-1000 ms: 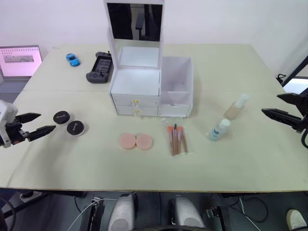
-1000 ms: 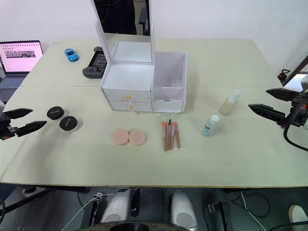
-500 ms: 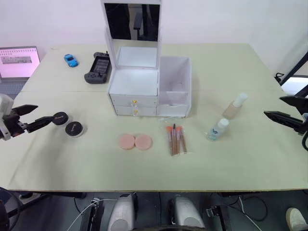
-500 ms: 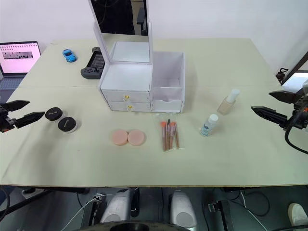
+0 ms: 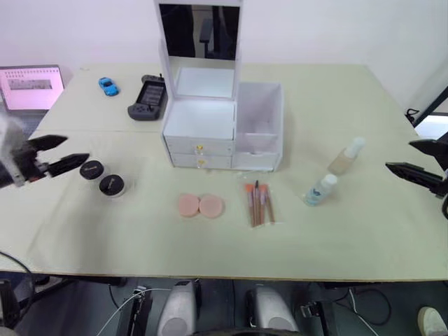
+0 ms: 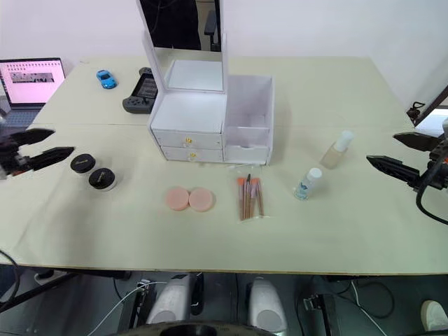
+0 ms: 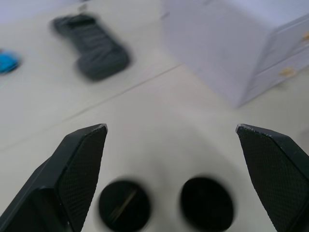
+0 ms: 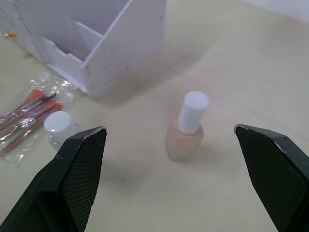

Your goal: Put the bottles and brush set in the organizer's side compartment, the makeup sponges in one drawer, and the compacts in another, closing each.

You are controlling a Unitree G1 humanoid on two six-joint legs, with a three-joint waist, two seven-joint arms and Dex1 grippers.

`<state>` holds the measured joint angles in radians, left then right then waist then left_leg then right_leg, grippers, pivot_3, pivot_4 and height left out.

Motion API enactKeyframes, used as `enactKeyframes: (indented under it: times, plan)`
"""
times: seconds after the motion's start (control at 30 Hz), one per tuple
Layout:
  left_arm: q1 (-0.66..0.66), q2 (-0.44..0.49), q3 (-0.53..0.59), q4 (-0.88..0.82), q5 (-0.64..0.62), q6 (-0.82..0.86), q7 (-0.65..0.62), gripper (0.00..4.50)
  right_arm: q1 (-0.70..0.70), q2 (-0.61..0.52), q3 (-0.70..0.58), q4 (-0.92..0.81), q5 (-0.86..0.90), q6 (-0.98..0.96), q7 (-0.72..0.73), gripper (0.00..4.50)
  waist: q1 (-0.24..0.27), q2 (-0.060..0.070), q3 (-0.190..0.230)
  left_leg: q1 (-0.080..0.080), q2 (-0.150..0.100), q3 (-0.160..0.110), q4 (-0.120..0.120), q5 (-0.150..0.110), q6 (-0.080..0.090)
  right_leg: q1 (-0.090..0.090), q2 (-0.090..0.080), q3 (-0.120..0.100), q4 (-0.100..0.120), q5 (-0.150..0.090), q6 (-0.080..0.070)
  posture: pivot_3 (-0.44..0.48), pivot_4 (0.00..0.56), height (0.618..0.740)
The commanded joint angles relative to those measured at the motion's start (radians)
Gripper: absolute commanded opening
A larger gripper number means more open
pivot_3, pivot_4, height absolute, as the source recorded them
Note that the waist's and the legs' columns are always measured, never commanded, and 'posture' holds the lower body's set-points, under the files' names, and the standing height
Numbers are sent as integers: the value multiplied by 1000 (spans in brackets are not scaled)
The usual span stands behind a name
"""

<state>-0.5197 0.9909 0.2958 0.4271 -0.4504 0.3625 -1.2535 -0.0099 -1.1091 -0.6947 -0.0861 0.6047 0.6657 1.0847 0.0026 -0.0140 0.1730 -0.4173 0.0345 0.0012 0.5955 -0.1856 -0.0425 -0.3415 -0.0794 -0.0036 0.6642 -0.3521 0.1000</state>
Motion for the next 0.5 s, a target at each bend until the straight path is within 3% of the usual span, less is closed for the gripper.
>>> enactKeyframes:
  times: [0.03,0.3,0.4,0.5]
  plan:
    - [-90,-30,-73,-156,-43,98,-7,4500,71,45,-123,-151,57,80,-26,4481,4,0,0,0,0,0,0,0,0,0,1,0,0,0,0,0,150,740]
    - [-369,-291,-297,-400,-118,305,36,4500,317,313,-375,-584,269,279,-211,4481,10,-1,0,-1,-2,-4,2,0,0,2,4,0,0,0,2,0,150,740]
    - [-466,-430,-319,-421,-163,394,131,4500,416,426,-430,-734,350,284,-306,4481,8,0,0,-2,-2,-5,2,0,0,2,6,-1,-1,1,2,0,150,740]
    - [-491,-471,-379,-463,-134,384,119,4500,501,491,-471,-820,409,259,-392,4481,-7,0,0,-1,-2,-5,3,0,0,2,7,0,-1,1,2,0,150,740]
